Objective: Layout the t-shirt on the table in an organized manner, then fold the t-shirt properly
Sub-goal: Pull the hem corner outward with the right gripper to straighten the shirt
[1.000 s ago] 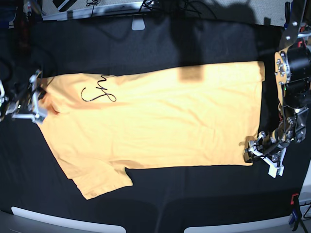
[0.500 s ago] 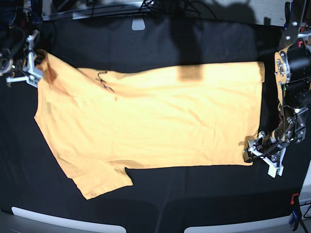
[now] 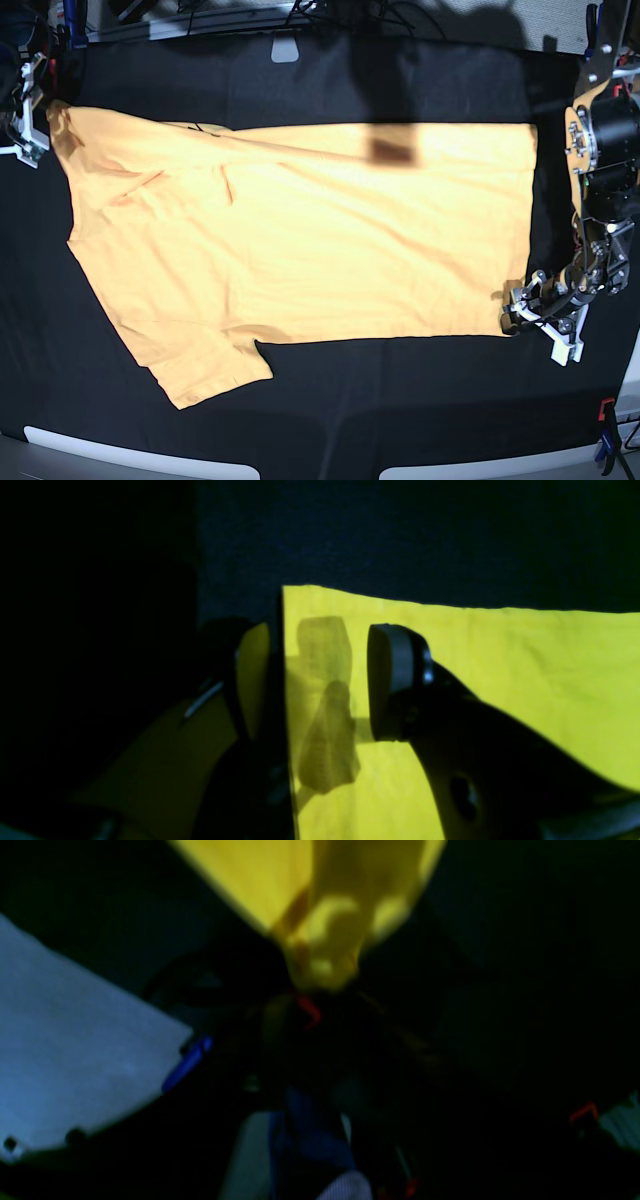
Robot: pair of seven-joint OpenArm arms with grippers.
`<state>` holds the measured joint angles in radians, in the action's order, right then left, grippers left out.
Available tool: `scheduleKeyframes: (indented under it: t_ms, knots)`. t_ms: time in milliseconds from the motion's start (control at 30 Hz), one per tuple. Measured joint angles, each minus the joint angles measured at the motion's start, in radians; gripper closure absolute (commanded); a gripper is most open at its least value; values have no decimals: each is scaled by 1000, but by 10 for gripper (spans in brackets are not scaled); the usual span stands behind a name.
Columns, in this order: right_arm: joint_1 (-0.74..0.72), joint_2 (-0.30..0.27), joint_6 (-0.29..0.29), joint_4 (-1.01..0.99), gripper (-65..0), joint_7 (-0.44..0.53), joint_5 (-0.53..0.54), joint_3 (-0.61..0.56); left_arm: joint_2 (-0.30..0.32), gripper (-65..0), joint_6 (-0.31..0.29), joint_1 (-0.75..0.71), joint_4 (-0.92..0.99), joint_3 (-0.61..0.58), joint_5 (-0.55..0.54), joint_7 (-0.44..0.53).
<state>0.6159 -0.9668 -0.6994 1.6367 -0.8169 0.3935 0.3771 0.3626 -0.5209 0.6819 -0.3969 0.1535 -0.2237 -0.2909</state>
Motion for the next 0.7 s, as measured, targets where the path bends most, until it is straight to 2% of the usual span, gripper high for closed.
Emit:
scheduleKeyframes:
  t_ms: [100, 200, 267, 333, 467, 500, 567, 700]
  knots:
    - [-4, 0, 0, 0, -284, -15, 5, 0, 0, -292, 0, 0, 0, 0, 0, 0]
    - [-32, 0, 0, 0, -284, -11, 89, 0, 0, -292, 0, 0, 0, 0, 0, 0]
    - [-85, 9, 38, 0, -284, 3, 127, -1, 0, -292, -1, 0, 0, 0, -1, -1]
    - [-159, 25, 88, -9, -284, 4, 117, 1, -2, -292, -1, 0, 0, 0, -4, -4]
    - [-299, 74, 98, -97, -284, 5, 138, 4, 1, -292, 0, 0, 0, 0, 1, -37]
    - [-323, 85, 98, -129, -284, 1, 163, 3, 0, -292, 21, 0, 0, 0, -1, -48]
    - [-363, 98, 89, -186, -284, -5, 204, 2, -4, -292, 122, 0, 0, 0, -5, -46]
    - [-395, 96, 79, -249, -284, -11, 237, 2, 0, -292, 126, 0, 0, 0, -3, -49]
